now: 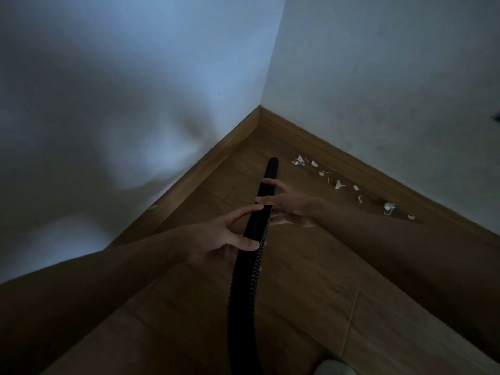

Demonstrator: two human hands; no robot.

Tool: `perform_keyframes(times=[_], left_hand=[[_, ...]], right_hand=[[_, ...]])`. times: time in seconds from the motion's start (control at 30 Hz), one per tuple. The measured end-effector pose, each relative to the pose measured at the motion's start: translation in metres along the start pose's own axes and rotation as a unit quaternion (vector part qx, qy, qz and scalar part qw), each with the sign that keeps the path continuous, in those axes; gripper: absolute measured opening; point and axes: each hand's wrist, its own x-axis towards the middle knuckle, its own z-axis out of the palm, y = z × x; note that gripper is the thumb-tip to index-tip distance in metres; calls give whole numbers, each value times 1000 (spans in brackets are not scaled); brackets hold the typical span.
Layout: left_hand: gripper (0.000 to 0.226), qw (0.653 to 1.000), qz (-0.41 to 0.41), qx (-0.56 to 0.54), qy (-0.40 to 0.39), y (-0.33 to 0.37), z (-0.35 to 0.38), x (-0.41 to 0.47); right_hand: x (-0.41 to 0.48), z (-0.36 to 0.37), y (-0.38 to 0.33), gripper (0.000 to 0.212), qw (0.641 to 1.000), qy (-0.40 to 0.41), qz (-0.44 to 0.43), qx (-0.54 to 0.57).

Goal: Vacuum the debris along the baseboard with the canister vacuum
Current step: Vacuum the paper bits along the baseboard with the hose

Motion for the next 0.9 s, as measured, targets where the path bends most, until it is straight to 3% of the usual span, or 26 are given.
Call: perform_keyframes(times=[0.9], left_hand=[[83,996,-50,71,33,20,33,34]], right_hand=[[-11,-47,23,76,997,36,-24,67]])
